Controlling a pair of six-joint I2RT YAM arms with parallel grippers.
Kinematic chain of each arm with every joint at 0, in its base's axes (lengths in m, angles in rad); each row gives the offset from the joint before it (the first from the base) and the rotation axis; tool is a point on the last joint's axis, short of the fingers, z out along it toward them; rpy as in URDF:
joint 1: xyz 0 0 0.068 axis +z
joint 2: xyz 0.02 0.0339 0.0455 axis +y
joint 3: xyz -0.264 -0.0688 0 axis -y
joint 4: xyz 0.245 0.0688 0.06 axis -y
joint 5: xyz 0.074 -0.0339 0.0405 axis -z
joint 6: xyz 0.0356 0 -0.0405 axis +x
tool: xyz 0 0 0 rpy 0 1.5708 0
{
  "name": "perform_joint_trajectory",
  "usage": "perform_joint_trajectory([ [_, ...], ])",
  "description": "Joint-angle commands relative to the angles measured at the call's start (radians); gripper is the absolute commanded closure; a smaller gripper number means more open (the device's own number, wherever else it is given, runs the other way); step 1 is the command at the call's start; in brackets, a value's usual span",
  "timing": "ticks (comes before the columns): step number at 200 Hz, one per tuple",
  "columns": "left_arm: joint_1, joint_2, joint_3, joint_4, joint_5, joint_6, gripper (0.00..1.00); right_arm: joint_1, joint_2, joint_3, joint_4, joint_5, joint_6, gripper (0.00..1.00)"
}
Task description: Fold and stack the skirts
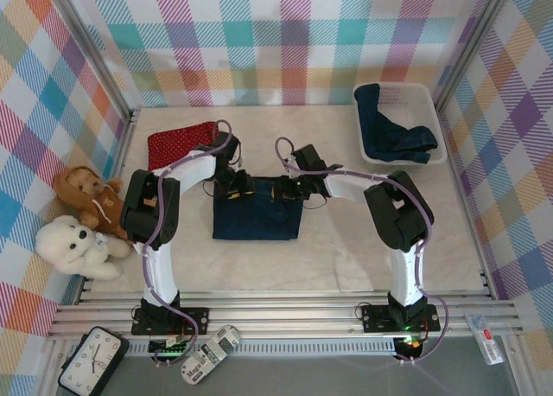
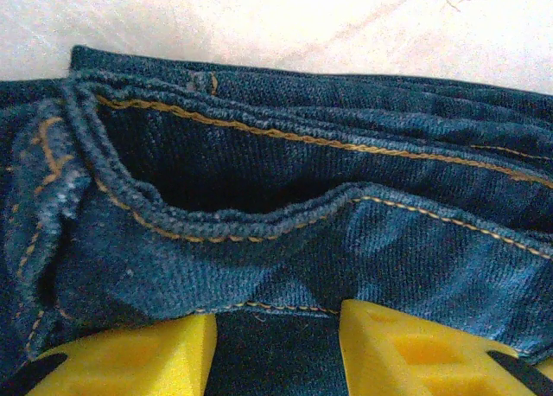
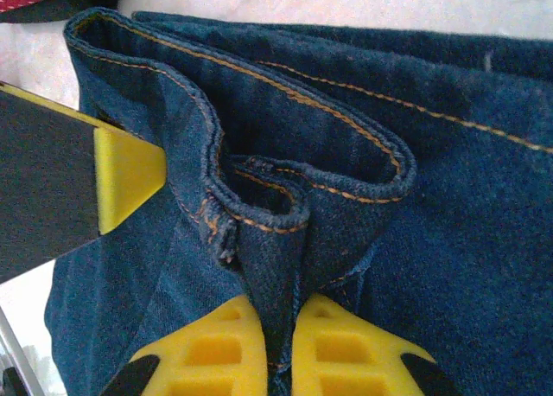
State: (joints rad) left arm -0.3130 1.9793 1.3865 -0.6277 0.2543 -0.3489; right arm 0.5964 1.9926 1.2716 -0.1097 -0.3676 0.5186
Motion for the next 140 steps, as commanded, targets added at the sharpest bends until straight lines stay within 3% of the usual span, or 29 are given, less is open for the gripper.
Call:
perform_joint_trajectory([
  [1,0.025,0.032,-0.065,-0.065,-0.037,0.043,0.56,-0.004,-0.014,0.073,-0.035,0.065,0.017,0.95],
  [27,0.054,0.029,-0.097,-0.068,-0.064,0.060,0.56,-0.014,0.097,0.102,-0.101,0.146,0.061,0.97],
  [53,0.069,-0.001,-0.094,-0.080,-0.027,0.056,0.53,-0.013,0.118,0.132,-0.163,0.162,0.032,0.90],
  [78,0.069,-0.069,-0.059,-0.105,0.009,0.014,0.45,-0.012,0.046,0.117,-0.178,0.165,-0.013,0.68],
  [115,0.082,-0.218,-0.123,-0.113,-0.105,-0.123,0.26,-0.007,-0.091,0.053,-0.188,0.193,-0.003,0.42],
  [126,0.102,-0.251,-0.155,-0.121,-0.141,-0.159,0.25,0.003,-0.122,0.028,-0.165,0.168,-0.005,0.34],
  [134,0.121,-0.275,-0.187,-0.112,-0.139,-0.179,0.25,0.013,-0.144,0.003,-0.121,0.125,-0.008,0.23],
  [140,0.134,-0.291,-0.217,-0.091,-0.123,-0.188,0.25,0.022,-0.158,-0.017,-0.085,0.087,-0.007,0.05],
])
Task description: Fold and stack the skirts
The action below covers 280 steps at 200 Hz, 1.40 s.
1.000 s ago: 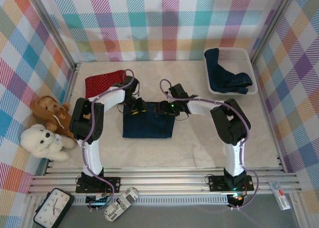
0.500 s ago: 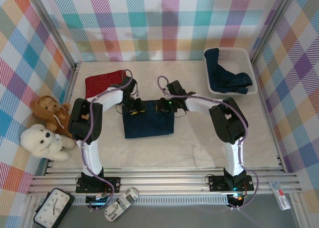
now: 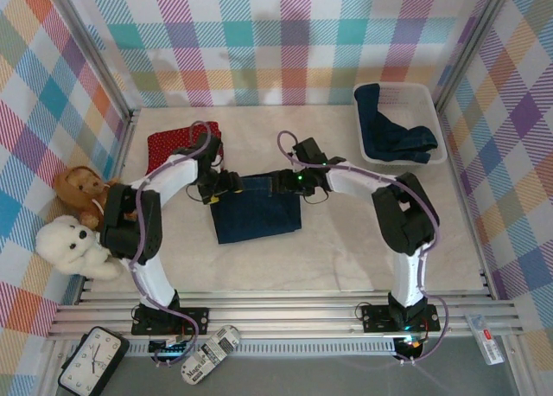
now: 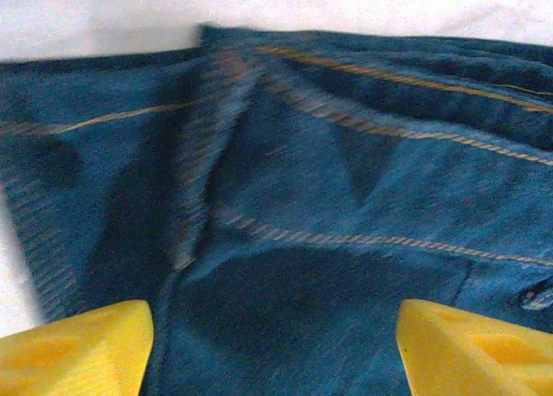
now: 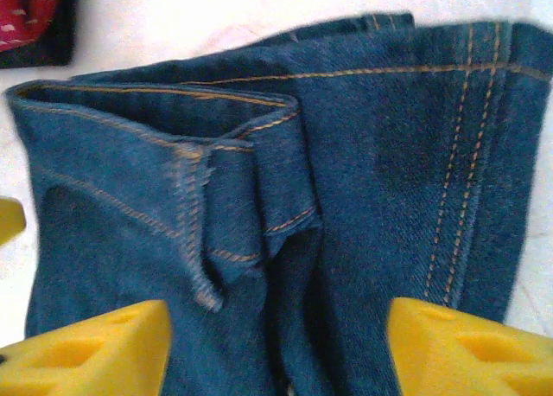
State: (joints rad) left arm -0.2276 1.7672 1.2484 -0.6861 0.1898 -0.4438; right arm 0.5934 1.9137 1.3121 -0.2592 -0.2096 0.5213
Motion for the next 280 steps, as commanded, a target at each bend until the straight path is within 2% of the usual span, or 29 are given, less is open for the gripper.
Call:
perform_joint_trajectory([
  [1,0.050,-0.082,-0.084,-0.029,-0.053,-0.094,0.25,0.026,-0.081,-0.061,0.072,-0.077,-0.009,0.02],
  [34,0.092,-0.074,-0.174,0.041,0.095,-0.072,0.24,0.091,-0.065,-0.077,0.202,-0.252,-0.020,0.01],
  [51,0.104,-0.053,-0.209,0.097,0.175,-0.058,0.24,0.105,-0.013,-0.062,0.246,-0.296,0.017,0.01],
  [72,0.110,-0.036,-0.239,0.161,0.234,-0.050,0.25,0.105,0.056,-0.052,0.254,-0.242,0.094,0.01],
  [100,0.109,0.006,-0.251,0.230,0.352,-0.014,0.25,0.099,0.158,-0.010,0.151,-0.167,0.206,0.01],
  [123,0.109,0.015,-0.266,0.259,0.364,-0.012,0.27,0.093,0.205,0.029,0.074,-0.152,0.227,0.01],
  [139,0.108,0.009,-0.284,0.292,0.388,-0.010,0.33,0.091,0.210,0.038,0.061,-0.143,0.228,0.01],
  [192,0.107,0.006,-0.342,0.427,0.491,-0.010,0.32,0.089,0.211,0.024,0.060,-0.130,0.241,0.01],
  [211,0.095,-0.008,-0.344,0.419,0.476,0.017,0.32,0.089,0.209,0.021,0.061,-0.125,0.243,0.01],
  [239,0.073,-0.078,-0.360,0.372,0.343,0.038,0.31,0.089,0.212,0.018,0.065,-0.125,0.247,0.01],
  [257,0.073,-0.122,-0.402,0.400,0.298,0.019,0.17,0.089,0.212,0.017,0.066,-0.125,0.249,0.01],
  [280,0.073,-0.145,-0.432,0.446,0.272,0.003,0.06,0.089,0.212,0.015,0.065,-0.125,0.248,0.01],
])
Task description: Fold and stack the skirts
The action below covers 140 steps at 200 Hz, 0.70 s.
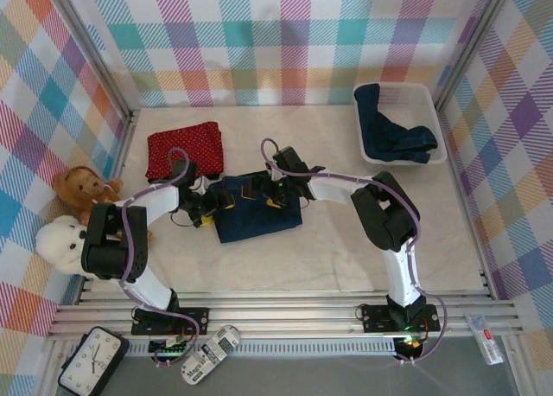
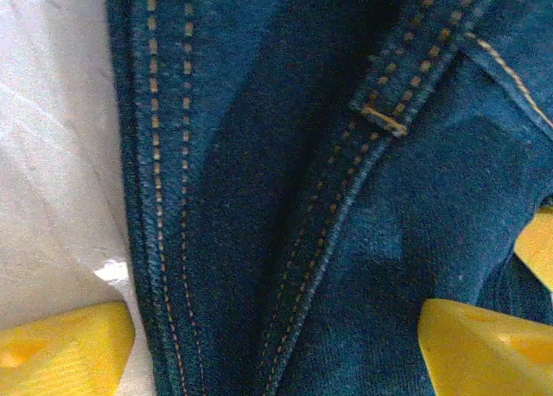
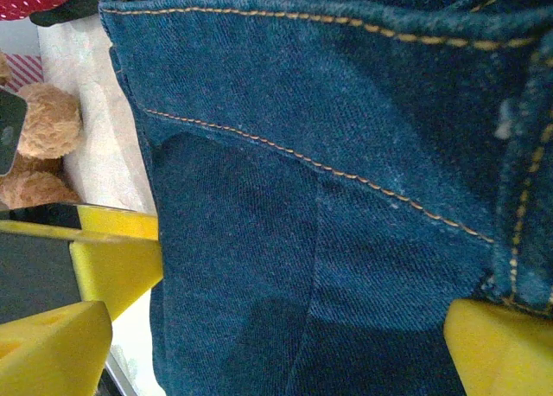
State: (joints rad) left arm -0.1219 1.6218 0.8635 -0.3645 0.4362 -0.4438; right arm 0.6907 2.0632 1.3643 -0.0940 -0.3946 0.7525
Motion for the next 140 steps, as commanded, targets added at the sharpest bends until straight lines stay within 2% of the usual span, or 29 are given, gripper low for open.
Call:
perform_joint_trajectory([
  [1,-0.033,0.000,-0.049,0.125,0.026,0.002,0.06,-0.008,0.062,-0.037,-0.100,0.060,0.017,0.01],
  [24,-0.036,0.019,-0.037,0.107,0.025,0.016,0.04,-0.008,0.062,-0.037,-0.101,0.062,0.016,0.01],
  [50,-0.071,0.056,0.017,0.025,0.016,0.071,0.12,-0.008,0.063,-0.037,-0.099,0.063,0.018,0.01],
  [71,-0.110,0.082,0.074,-0.053,-0.055,0.116,0.23,-0.008,0.065,-0.037,-0.101,0.063,0.021,0.01],
  [104,-0.129,0.092,0.101,-0.098,-0.154,0.108,0.44,-0.008,0.066,-0.039,-0.099,0.065,0.022,0.01],
  [118,-0.130,0.086,0.101,-0.111,-0.193,0.102,0.55,-0.008,0.065,-0.039,-0.100,0.065,0.021,0.01],
  [131,-0.130,0.082,0.101,-0.117,-0.212,0.100,0.70,-0.008,0.066,-0.037,-0.102,0.065,0.021,0.01],
  [140,-0.130,0.080,0.101,-0.120,-0.217,0.097,0.73,-0.008,0.067,-0.036,-0.100,0.063,0.021,0.01],
])
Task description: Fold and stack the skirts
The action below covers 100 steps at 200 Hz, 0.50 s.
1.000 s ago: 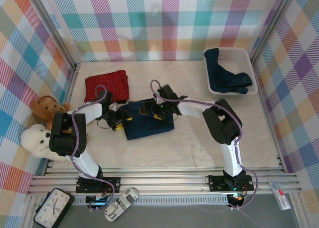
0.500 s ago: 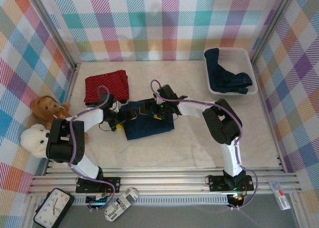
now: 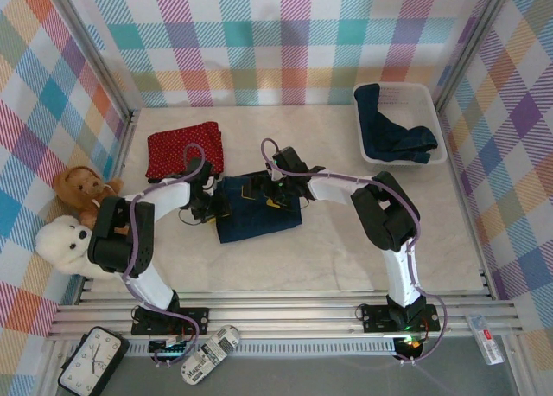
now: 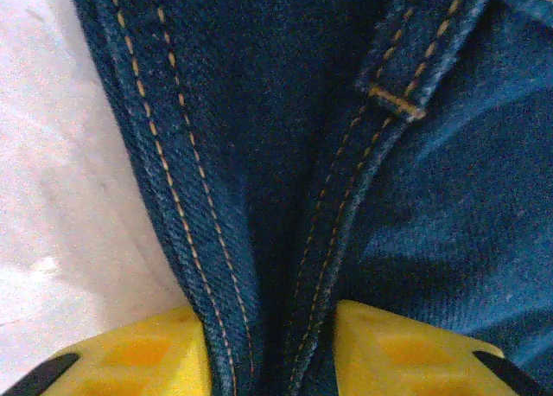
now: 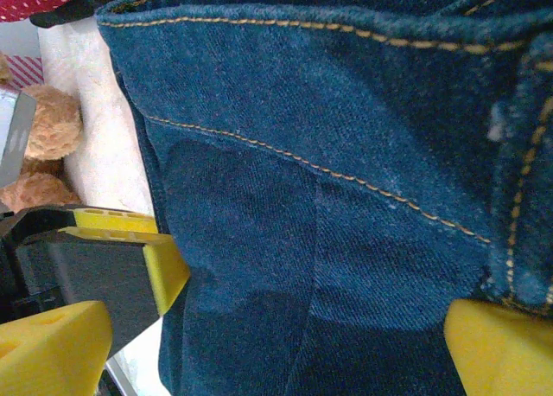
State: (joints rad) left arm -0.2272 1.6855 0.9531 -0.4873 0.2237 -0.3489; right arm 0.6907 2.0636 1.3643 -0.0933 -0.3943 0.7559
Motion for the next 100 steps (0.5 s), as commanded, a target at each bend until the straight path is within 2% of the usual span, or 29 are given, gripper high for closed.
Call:
perform_joint_trajectory([
  [1,-0.026,0.015,0.012,0.002,-0.004,0.002,0.73,-0.008,0.066,-0.036,-0.101,0.063,0.017,0.01],
  [39,-0.027,-0.020,0.013,-0.010,-0.061,-0.006,1.00,-0.008,0.063,-0.041,-0.096,0.067,0.017,0.01],
  [69,-0.032,-0.079,0.055,-0.093,-0.184,-0.006,1.00,-0.015,-0.012,-0.108,0.009,0.066,0.026,0.01],
  [86,-0.075,-0.112,0.131,-0.164,-0.271,0.024,1.00,-0.026,-0.087,-0.154,0.079,0.086,0.044,0.01],
  [100,-0.120,-0.108,0.207,-0.217,-0.351,0.042,1.00,-0.039,-0.137,-0.162,0.071,0.129,0.046,0.01],
])
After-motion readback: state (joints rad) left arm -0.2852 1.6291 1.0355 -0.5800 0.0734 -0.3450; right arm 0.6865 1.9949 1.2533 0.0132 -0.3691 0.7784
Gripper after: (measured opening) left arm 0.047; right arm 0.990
